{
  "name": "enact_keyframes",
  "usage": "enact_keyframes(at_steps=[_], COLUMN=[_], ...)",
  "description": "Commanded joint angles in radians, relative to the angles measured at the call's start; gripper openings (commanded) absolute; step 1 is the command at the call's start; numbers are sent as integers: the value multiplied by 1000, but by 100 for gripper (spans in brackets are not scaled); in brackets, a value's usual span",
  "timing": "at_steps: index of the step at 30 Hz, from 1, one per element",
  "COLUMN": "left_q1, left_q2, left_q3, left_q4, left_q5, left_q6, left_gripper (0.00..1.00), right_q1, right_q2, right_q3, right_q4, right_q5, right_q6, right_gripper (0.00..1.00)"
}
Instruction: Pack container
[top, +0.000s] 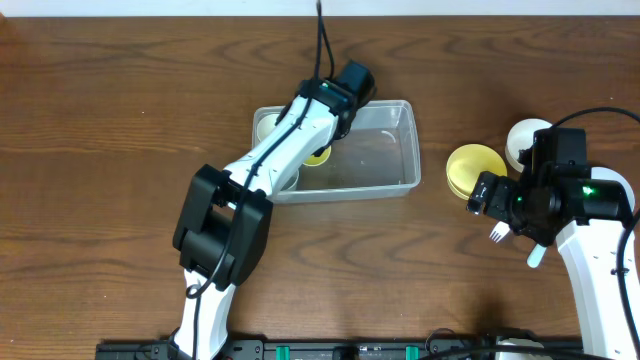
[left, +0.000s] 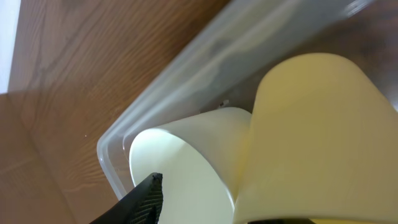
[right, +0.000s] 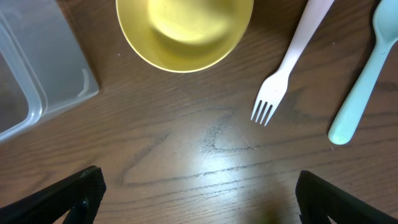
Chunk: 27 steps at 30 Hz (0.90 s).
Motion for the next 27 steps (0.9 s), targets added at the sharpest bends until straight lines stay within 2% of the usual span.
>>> enact_keyframes(at_steps=[1,20,22,23,27], left_q1=[27,32,32,32,32], left_q2=[-6,-70,-97,-114,-172], left_q3=[17,17,17,17,17], left_q4=[10,65,76,82,85], left_q5=[-19,-19,-18,-16,-16], left_q6=[-59,-116,-116,-116,-116], left_gripper=[44,45,46,49,51], right_q1=[-8,-8,-8,-8,-8], right_q2=[-10,-10,-10,-10,-10], right_q3=[17,17,17,17,17], right_q4=[0,0,1,1,0], right_q5=[-4,-3,-3,-3,-4], right_q6=[-13,-13,-13,-13,-13], right_gripper=[99,99,99,99,99])
